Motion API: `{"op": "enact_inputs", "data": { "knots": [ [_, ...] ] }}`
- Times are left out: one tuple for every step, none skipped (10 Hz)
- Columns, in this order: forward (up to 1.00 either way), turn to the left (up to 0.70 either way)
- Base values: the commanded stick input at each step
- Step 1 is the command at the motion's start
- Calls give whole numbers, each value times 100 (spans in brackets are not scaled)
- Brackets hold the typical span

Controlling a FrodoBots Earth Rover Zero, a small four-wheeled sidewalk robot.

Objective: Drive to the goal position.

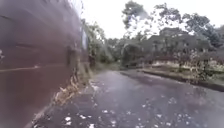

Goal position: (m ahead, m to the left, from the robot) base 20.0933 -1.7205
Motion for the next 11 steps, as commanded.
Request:
{"op": "enact_inputs", "data": {
  "knots": [
    [45,2],
    [45,2],
    [45,2],
    [45,2],
    [45,2],
    [45,2],
    [45,2],
    [45,2],
    [45,2],
    [45,2],
    [45,2]
  ]
}}
